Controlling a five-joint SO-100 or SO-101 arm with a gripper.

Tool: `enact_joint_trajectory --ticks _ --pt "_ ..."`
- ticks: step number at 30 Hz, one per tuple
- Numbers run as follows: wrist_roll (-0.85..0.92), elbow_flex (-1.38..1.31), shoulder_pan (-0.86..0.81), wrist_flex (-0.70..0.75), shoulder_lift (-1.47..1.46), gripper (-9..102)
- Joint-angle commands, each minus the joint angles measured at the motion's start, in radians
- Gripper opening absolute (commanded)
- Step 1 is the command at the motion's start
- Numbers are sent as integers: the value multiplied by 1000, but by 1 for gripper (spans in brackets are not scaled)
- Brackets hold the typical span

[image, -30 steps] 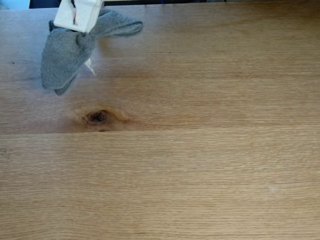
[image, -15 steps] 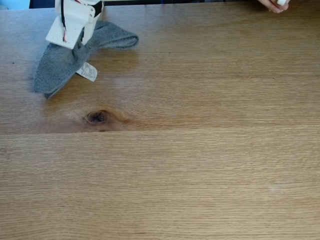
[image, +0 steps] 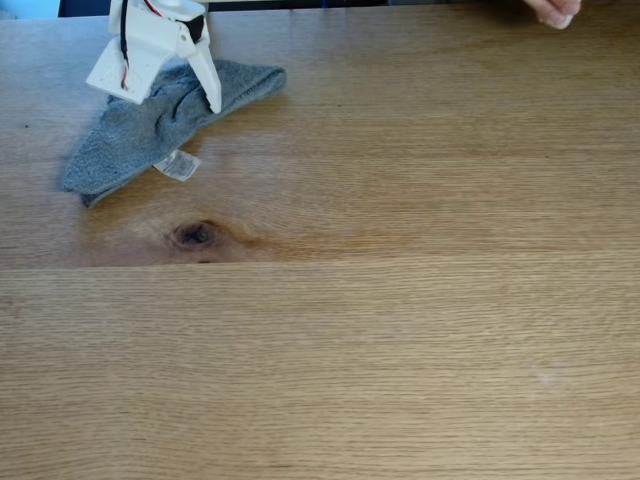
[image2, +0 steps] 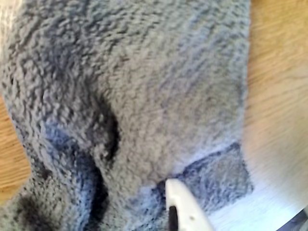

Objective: Clean the area in front of the robot

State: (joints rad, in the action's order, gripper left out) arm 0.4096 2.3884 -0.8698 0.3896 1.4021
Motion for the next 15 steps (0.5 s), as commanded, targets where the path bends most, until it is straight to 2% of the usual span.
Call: enact_joint_trajectory --ticks 1,7,11,15 --pt "-80 -14 61 75 212 40" --pt "-242 -14 296 402 520 23" --pt "-408 -14 526 627 703 3" --pt "-595 -12 762 798 876 0"
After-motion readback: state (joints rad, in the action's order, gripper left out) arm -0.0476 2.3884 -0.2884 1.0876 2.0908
